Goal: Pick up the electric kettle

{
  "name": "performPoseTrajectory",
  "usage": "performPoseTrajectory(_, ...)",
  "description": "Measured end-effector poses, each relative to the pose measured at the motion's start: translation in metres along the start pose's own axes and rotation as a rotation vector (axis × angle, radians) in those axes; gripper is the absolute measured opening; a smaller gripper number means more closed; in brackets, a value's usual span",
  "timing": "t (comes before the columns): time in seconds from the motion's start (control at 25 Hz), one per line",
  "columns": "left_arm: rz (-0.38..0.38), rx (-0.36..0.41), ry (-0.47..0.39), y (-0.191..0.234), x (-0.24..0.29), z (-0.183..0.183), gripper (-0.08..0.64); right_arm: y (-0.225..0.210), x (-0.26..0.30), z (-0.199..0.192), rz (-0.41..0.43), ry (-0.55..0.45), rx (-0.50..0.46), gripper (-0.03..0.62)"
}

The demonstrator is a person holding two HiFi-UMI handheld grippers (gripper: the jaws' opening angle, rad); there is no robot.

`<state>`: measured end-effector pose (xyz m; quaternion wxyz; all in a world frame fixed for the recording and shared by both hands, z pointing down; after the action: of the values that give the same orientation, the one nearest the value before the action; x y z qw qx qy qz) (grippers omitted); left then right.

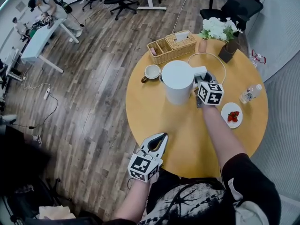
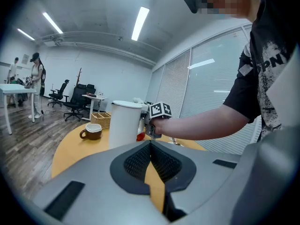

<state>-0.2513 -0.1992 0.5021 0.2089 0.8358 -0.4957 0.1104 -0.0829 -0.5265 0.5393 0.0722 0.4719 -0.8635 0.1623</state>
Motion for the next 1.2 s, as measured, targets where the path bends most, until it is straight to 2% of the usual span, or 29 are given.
performPoseTrajectory(0.32,0.014,0.005,-0.005,0.001,-0.003,0.000,0.000,-0.002,-0.012,0.017,0.020,-0.067,0.086,0.123)
performPoseTrajectory(0.68,0.017,0.037,-0.033,-0.011,-0.009,0.018,0.000,0.007,-0.047,0.040,0.073,-0.091,0.028,0.126)
performPoseTrajectory(1.2,0.013,0.081,-0.058,-0.050,-0.015,0.026,0.000,-0.009,-0.134,0.019,0.131,-0.061,0.034,0.129)
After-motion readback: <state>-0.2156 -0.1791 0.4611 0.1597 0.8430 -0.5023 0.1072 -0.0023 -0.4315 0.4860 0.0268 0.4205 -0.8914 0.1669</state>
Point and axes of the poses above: the fingertips, and each gripper's own axes: x forward along the fingers, y to its left, z out of its top, the point moved 8 cm from there along -x, backward along the fingers, and after that the axes turned 4 degrees about y, right-handed, at the moved point
